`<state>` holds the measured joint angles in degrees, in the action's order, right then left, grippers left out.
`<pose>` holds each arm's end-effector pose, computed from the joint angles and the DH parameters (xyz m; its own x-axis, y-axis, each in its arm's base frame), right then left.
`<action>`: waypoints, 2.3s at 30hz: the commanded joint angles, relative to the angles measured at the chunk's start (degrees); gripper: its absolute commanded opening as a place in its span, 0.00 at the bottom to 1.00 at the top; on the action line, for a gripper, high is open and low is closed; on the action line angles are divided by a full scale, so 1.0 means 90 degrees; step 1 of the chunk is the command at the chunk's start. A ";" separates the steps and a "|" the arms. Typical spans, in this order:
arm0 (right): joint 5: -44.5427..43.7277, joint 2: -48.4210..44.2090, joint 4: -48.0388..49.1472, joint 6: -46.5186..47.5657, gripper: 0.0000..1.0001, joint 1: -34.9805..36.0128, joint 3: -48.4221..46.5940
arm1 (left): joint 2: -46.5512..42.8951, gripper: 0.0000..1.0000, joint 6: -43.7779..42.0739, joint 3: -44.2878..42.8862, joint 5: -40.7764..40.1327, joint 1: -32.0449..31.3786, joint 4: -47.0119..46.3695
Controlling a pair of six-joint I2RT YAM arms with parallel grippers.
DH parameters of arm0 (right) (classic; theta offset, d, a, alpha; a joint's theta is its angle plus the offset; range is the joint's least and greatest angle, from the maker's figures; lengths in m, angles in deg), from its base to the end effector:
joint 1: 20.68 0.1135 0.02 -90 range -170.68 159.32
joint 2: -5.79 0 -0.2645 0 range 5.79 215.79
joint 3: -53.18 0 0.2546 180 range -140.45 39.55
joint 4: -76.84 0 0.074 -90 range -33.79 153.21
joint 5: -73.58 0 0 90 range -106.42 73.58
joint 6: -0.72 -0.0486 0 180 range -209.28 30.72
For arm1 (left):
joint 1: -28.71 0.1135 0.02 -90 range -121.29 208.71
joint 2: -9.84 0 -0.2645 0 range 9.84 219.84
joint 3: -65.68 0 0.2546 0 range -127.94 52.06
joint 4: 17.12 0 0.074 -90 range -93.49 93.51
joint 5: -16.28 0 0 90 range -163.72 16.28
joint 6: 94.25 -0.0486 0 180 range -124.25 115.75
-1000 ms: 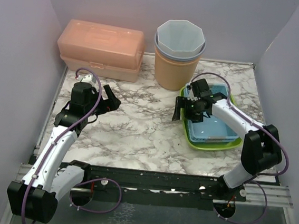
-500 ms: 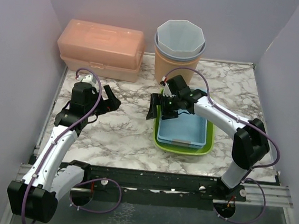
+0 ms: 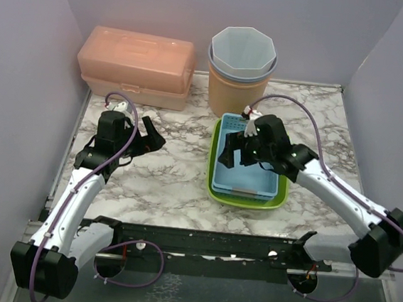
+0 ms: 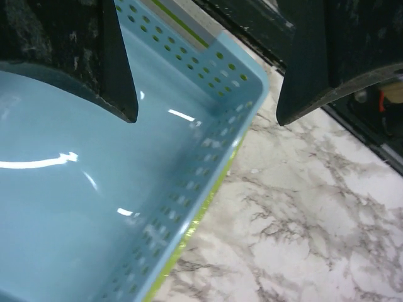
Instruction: Turn the large container upside down
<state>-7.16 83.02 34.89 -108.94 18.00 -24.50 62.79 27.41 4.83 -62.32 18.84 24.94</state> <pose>0.2351 0.1983 0.2926 -0.7263 -0.1561 -0.6694 -0.4954 0.7940 0.3524 0.2087 -0.0461 0.2913 -0.6436 -0.4103 -0.6461 -0.0102 0.8487 -0.5288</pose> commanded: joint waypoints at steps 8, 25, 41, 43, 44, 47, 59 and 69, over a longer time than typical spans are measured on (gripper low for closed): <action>-0.2441 -0.3304 0.1708 -0.3695 1.00 -0.0005 0.3084 | 0.0840 0.99 0.0022 0.0159 0.0580 -0.0473 -0.0383; -0.1310 -0.4305 0.2553 -0.4501 0.79 0.0000 0.3696 | 0.1606 0.99 0.0584 0.0268 -0.0099 -0.1745 -0.1229; 0.0549 -0.4806 0.2443 -0.5501 0.90 0.0166 0.3702 | 0.2028 0.93 0.0559 0.0204 0.0097 -0.1785 -0.1489; 0.0547 -0.4758 0.1912 -0.5643 0.90 0.0166 0.3587 | 0.2009 0.93 0.0566 0.0200 0.0148 -0.1785 -0.1492; 0.0521 -0.4717 0.1528 -0.5702 0.90 0.0166 0.3565 | 0.1999 0.93 0.0569 0.0202 0.0132 -0.1784 -0.1493; 0.0707 -0.4747 0.1118 -0.5985 0.92 0.0166 0.3783 | 0.2030 0.93 0.0584 0.0169 0.0154 -0.1784 -0.1490; -0.0860 -0.5658 0.0455 -0.7982 0.91 0.0166 0.4853 | 0.2053 0.91 0.0636 0.0120 0.0541 -0.1848 -0.1482; -0.3073 -0.5820 0.2109 -0.9399 0.61 0.0166 0.5833 | 0.2053 0.91 0.0600 0.0047 0.0675 -0.1892 -0.1372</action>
<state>-24.99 28.42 47.70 -189.07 19.16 27.08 81.43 32.83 6.54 -57.27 2.21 12.43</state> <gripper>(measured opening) 0.685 0.916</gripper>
